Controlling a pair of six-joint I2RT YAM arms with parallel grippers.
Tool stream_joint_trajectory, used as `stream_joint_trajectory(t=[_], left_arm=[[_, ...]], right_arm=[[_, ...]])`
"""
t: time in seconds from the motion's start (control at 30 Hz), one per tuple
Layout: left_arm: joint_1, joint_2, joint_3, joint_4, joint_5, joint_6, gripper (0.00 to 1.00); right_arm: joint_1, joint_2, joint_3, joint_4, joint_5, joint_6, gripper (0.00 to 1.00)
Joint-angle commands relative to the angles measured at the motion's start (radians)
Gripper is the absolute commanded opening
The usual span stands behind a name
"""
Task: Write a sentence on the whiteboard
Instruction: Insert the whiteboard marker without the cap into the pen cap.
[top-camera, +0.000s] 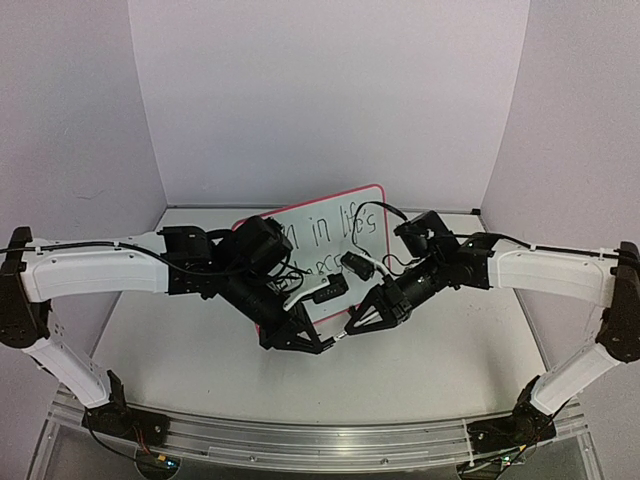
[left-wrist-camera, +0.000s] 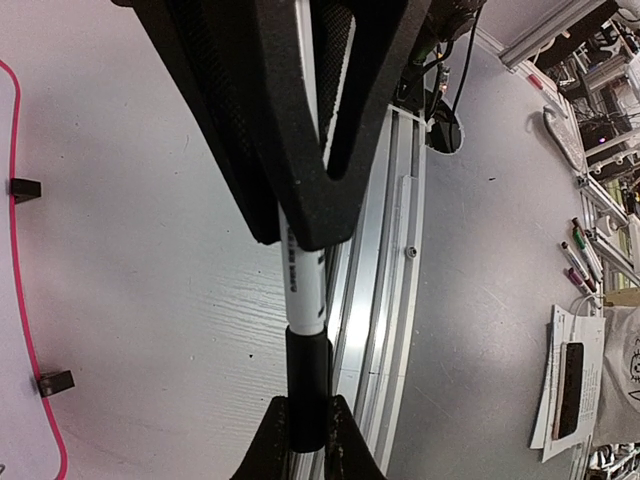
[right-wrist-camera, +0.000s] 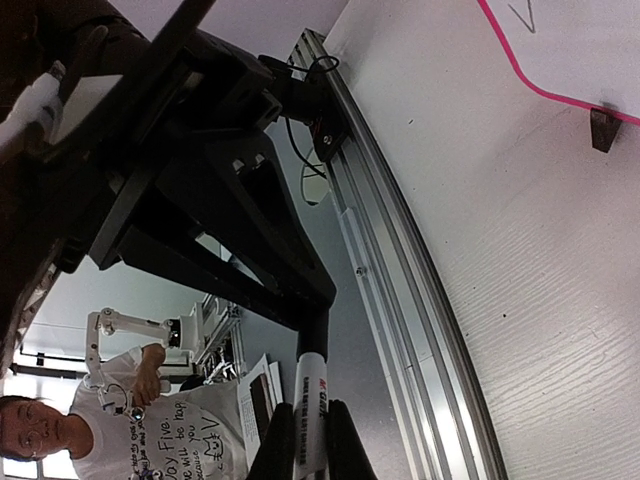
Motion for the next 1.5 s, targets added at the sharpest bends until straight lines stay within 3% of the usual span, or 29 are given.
stream_joint_trajectory(t=[0.0, 0.97, 1.13, 1.2, 1.33, 1.47], left_arm=[[0.003, -0.01, 0.066, 0.182, -0.005, 0.005, 0.0], [0.038, 0.002, 0.109, 0.318, 0.037, 0.025, 0.0], [0.048, 0.002, 0.105, 0.291, 0.038, 0.023, 0.0], [0.062, -0.013, 0.088, 0.27, 0.02, 0.018, 0.07], [0.122, -0.076, 0.017, 0.242, 0.006, -0.006, 0.41], [0.178, -0.153, -0.032, 0.181, -0.017, -0.01, 0.61]], right_arm=[[0.048, 0.043, 0.037, 0.018, 0.015, -0.01, 0.0], [0.112, 0.095, 0.029, 0.1, 0.007, 0.031, 0.0], [0.111, 0.067, 0.028, 0.094, 0.102, 0.029, 0.0], [0.098, 0.041, 0.024, 0.085, 0.186, 0.037, 0.0], [-0.002, -0.005, -0.041, 0.075, 0.248, 0.049, 0.0], [-0.098, -0.034, -0.103, 0.067, 0.288, 0.033, 0.0]])
